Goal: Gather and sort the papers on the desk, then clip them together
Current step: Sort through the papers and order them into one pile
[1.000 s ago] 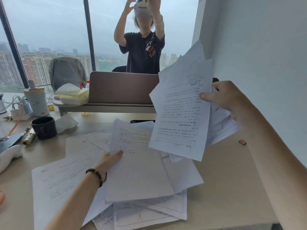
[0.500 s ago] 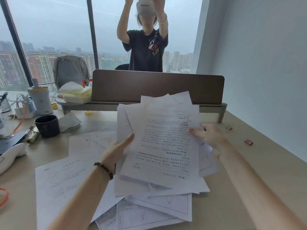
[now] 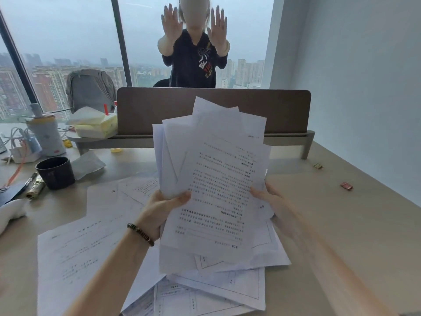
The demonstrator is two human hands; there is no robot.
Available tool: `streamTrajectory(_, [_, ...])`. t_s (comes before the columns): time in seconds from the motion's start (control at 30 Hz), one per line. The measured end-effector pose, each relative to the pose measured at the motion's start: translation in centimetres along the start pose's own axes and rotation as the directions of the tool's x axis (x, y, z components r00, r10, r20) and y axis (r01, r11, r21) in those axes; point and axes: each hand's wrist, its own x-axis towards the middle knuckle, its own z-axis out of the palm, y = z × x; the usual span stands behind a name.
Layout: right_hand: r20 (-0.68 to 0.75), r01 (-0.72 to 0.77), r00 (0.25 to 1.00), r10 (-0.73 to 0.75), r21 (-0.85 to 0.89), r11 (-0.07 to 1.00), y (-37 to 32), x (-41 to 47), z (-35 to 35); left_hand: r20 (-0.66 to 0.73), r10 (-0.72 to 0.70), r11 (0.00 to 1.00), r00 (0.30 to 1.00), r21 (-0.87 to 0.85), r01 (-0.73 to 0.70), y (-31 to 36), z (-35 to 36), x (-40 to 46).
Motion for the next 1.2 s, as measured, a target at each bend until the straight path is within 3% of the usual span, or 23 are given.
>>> streamTrajectory(0.07, [0.003,0.079,0.997,-0.079,-0.032,0.996,0.2,-0.2,-0.2,0.004,0.033,0.999,0.999,0.015,-0.033,0.2,-0.1,0.2])
streamTrajectory(0.2, [-0.138,0.249,0.956,-0.258,-0.082,0.965,-0.2,-0.5,0.4,-0.051,0.131,0.989,0.990,0.079,-0.127,0.8,0.2,0.4])
streamTrajectory(0.33, [-0.194,0.340,0.915,-0.354,-0.101,0.935,-1.3,-1.2,1.5,-0.093,0.220,0.971,0.971,0.116,-0.209,1.5,0.5,0.5])
streamTrajectory(0.67, [-0.072,0.273,0.960,-0.270,0.036,0.961,1.7,-2.2,2.2,-0.141,0.212,0.966,0.967,0.180,-0.186,0.1,0.7,-0.2])
streamTrajectory(1.0, [-0.172,0.377,0.909,-0.380,-0.051,0.925,1.0,-1.7,3.3,-0.241,0.354,0.934,0.904,0.131,-0.332,1.3,2.5,0.0])
streamTrajectory(1.2, [-0.145,0.408,0.890,-0.432,-0.174,0.897,0.1,-2.2,3.0,-0.175,0.387,0.921,0.905,0.124,-0.370,1.8,2.6,-0.5])
